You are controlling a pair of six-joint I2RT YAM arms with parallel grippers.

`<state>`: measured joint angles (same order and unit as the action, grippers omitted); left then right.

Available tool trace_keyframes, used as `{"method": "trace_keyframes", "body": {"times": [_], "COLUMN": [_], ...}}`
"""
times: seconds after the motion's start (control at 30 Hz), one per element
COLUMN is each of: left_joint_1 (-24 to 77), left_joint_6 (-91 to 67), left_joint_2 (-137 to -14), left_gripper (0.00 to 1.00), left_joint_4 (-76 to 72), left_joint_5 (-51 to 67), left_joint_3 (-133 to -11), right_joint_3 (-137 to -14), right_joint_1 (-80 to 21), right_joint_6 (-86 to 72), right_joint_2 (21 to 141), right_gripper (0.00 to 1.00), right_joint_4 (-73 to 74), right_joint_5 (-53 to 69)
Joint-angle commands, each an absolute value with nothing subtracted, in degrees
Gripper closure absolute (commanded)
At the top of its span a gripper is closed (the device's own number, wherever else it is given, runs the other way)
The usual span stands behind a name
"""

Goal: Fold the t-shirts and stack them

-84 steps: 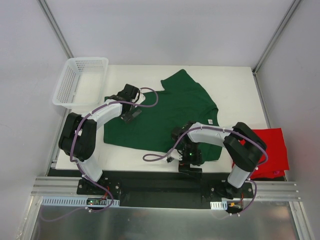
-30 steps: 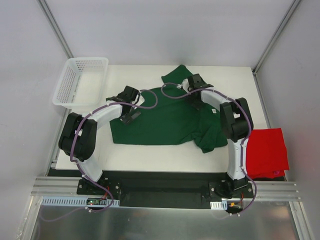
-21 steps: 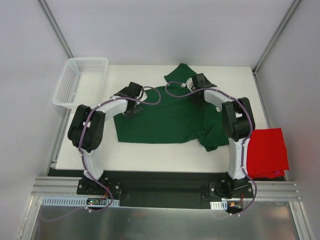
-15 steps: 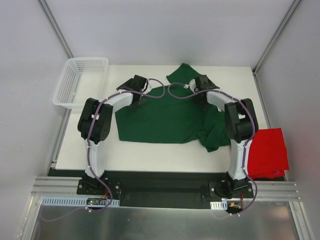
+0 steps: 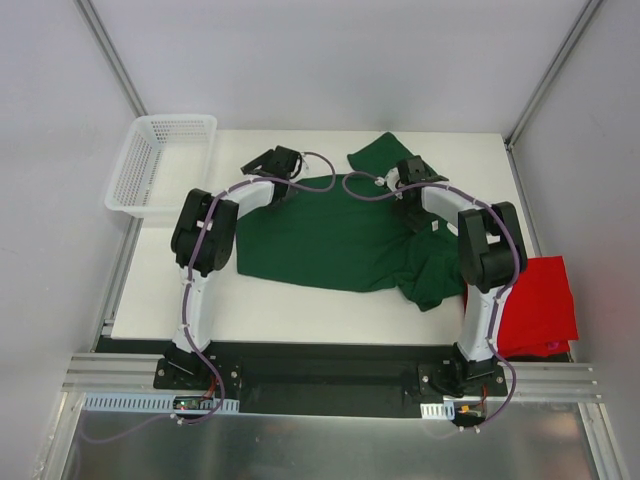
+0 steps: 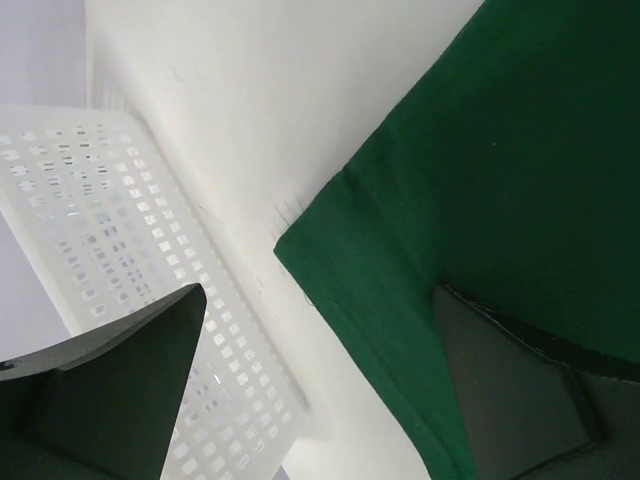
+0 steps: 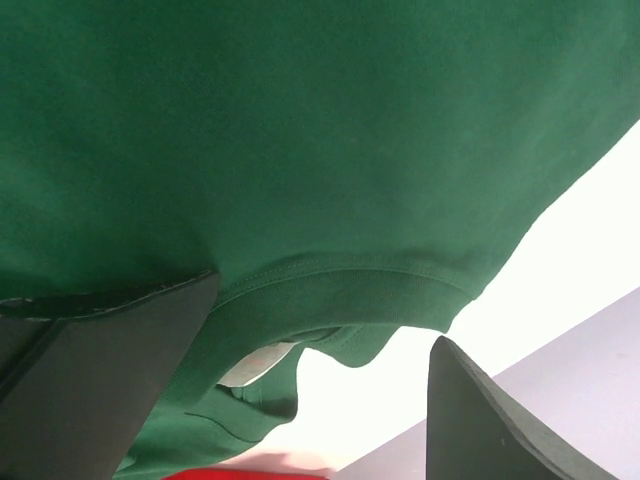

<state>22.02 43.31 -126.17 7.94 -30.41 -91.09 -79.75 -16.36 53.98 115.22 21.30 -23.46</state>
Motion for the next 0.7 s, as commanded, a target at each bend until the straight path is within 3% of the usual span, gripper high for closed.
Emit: {"method": "trace_keyframes", "body": {"times": [0.0,0.43,0.67], "left_joint_1": [20.5,15.2,15.2], "left_joint_6": [45.6,54.8,55.8], "left_joint_2": [-129.4,-132.6,-130.6], "left_gripper": [0.01,0.01,0.01], "left_joint_4": [5.5,-5.8,-7.5], "left_joint_5": [-29.3,-33.5,-33.8], "left_joint_3": [-89.4,-91.4,-90.3], "right_joint_3": [-80.6,-85.8,-99.5], "right_joint_1": [-16.2,-17.8,-18.2], "right_joint_6": [50.9,50.4,52.6], "right_joint_2": [113.5,116.1,123.9], "right_gripper": [0.04,0.04,0.04], "right_joint_4": [28.2,29.5,31.9], "right_joint_5": [-19.9,-20.5,-21.2]}}
